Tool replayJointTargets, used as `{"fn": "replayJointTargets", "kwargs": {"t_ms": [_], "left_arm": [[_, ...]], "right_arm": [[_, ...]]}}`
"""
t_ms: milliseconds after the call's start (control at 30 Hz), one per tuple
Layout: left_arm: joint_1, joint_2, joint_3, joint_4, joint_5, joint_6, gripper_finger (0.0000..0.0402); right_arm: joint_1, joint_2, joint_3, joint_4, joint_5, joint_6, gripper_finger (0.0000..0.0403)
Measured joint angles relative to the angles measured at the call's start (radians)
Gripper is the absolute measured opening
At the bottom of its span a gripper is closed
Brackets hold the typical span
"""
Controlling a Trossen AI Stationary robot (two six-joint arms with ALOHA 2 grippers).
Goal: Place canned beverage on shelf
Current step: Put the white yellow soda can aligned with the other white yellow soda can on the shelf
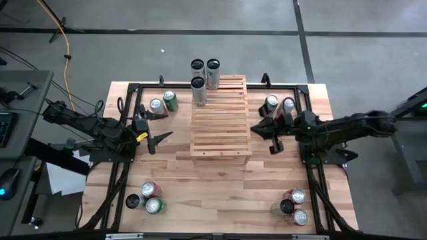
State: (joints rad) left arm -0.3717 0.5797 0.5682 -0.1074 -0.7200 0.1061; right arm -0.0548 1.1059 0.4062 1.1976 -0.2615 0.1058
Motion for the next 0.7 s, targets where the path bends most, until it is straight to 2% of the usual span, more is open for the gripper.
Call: {"fn": "replayJointTargets", "kwargs": {"t_ms": [100, 233, 567, 700], "left_arm": [[0.0, 0.0, 0.0, 0.0, 0.0, 0.0, 0.0305], [0.0, 0.0, 0.0, -0.001, -0.001, 0.002, 0.0305], [0.0, 0.0, 0.0, -0.036, -0.003, -0.001, 0.0305], [0.0, 0.0, 0.0, -0.036, -0.003, -0.001, 0.0305]], "right_arm": [[0.021, 0.059, 0.061, -0.028, 0.014, -0.001, 0.0], [0.035, 0.1, 0.174, -0.204, 0.059, -0.056, 0.0], [0.075, 0.102, 0.455, -0.845, 0.379, -0.107, 0.0005], [0.097, 0.102, 0.55, -1.052, 0.488, -0.083, 0.0046]]}}
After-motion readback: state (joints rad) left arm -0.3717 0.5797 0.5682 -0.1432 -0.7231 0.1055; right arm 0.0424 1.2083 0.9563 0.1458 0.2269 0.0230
